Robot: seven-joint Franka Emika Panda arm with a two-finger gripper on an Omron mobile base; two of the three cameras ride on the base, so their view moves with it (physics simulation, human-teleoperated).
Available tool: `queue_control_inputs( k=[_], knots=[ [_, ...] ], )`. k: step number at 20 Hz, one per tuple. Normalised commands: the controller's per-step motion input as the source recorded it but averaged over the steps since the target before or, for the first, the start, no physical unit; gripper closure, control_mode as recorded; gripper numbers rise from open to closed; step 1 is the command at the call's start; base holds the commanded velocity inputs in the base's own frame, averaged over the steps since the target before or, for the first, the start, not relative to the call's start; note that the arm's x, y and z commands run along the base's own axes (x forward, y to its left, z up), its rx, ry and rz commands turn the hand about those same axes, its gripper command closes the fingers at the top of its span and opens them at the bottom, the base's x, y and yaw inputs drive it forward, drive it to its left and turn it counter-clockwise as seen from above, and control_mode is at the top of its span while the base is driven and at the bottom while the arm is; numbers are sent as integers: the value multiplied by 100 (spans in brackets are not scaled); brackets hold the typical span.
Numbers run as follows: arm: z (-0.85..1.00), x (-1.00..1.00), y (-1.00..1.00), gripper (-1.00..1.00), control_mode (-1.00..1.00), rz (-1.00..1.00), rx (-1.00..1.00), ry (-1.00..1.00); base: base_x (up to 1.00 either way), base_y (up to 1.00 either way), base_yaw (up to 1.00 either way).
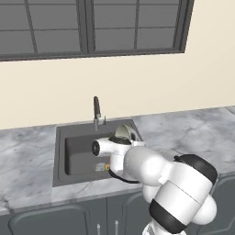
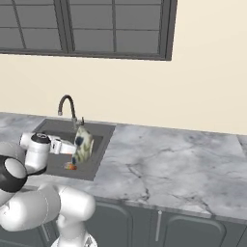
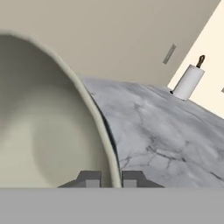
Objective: Dump the apple and orange from the bowl so the bowl can be washed. Place the bowl in the sink after clearing the leftovers.
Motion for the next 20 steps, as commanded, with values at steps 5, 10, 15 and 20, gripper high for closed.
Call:
queue_control_inputs(
  k=[5,10,15,20],
  knots=[
    [21,0,-16,100,-100,-10,2,-4,0,0,0],
    [0,-3,8,100,-100,0,35,-1,0,0,0],
    [-3,-2,8,100,-100,4,52,-5,0,0,0],
    [-19,-10,20,100,-100,6,41,1,0,0,0]
  ],
)
